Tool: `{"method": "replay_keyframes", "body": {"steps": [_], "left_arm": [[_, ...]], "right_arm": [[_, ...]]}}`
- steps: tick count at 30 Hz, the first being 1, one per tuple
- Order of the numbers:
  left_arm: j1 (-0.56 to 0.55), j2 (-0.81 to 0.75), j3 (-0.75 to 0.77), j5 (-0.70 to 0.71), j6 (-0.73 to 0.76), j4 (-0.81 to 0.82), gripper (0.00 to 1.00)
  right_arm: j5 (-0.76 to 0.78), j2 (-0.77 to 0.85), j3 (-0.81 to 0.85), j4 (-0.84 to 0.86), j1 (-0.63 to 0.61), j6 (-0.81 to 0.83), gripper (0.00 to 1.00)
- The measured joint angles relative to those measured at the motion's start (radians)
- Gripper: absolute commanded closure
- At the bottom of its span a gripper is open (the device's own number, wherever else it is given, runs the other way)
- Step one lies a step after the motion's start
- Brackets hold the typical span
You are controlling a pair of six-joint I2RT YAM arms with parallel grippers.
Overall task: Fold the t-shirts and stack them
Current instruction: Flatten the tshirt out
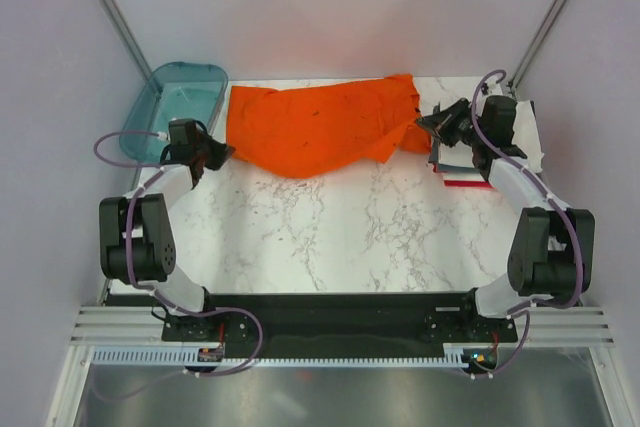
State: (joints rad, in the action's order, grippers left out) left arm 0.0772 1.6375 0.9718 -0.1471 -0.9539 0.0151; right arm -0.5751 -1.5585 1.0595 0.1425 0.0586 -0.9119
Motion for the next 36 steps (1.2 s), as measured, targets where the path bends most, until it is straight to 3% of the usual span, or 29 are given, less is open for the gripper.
{"method": "replay_keyframes", "body": {"steps": [8,18,27,36], "left_arm": [[-0.001,-0.129,-0.182,-0.032,0.001,0.093,0.98],[-0.001,-0.470,-0.435,0.058,-0.016,0.014,0.98],[0.009,-0.577,-0.504,0.157,-0.034,-0.115,0.98],[0.026,-0.693,-0.546,0.198,-0.034,-0.231,0.98]], "right_arm": [[0.004,0.154,-0.196,-0.014,-0.018,0.066,1.00],[0.011,0.349,-0.309,-0.172,-0.080,0.188,1.00],[0.024,0.506,-0.431,-0.327,-0.121,0.262,1.00],[0.074,0.819,-0.468,-0.561,-0.122,0.325,1.00]]}}
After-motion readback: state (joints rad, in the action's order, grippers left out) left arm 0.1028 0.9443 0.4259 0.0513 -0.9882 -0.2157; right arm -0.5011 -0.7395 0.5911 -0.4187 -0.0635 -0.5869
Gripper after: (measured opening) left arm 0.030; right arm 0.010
